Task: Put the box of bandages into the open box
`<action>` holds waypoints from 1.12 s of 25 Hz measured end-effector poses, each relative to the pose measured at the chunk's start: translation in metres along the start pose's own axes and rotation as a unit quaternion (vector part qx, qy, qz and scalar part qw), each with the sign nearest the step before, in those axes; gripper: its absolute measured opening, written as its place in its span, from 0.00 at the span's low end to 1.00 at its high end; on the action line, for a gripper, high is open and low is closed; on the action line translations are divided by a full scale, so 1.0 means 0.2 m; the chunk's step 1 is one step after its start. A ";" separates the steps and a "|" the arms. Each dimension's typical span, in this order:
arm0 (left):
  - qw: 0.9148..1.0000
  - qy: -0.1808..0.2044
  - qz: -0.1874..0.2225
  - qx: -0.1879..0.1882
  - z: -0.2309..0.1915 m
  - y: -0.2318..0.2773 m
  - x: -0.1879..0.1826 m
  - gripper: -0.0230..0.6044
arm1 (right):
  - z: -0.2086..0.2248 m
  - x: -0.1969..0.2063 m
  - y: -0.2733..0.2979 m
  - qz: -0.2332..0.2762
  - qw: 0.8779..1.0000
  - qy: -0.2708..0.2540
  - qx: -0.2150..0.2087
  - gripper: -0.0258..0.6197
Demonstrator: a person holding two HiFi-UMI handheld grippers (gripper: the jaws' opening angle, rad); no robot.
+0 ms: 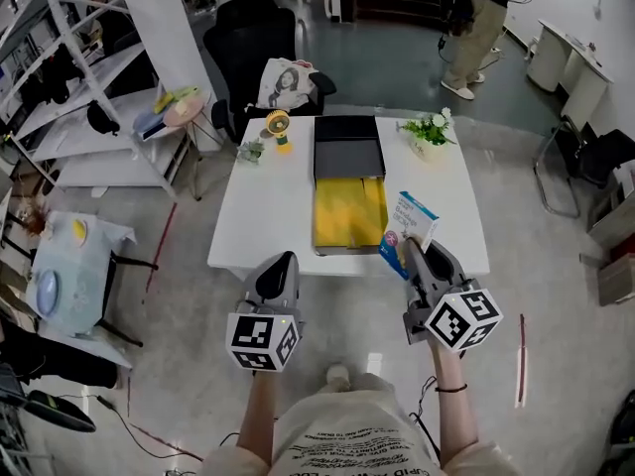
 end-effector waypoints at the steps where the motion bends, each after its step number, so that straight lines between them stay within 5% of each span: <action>1: 1.000 0.000 -0.003 0.002 -0.01 0.02 0.00 0.07 | 0.01 -0.01 0.02 -0.002 1.000 0.001 0.001 0.17; 18: 0.998 -0.041 -0.043 0.001 -0.26 0.49 0.02 0.07 | 0.24 -0.03 0.61 -0.090 0.994 0.055 -0.040 0.17; 28: 0.991 -0.087 -0.097 -0.004 -0.37 0.80 0.12 0.07 | 0.37 0.04 1.05 -0.236 0.958 0.115 -0.118 0.17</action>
Point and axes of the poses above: the fingertips, and each gripper's own axes: y forward along the fingers, z to its right, x out of its underside, the point moved 10 cm from there along -y, backward along the fingers, and after that the axes turned 11 degrees about -z, right-handed, at the moved point
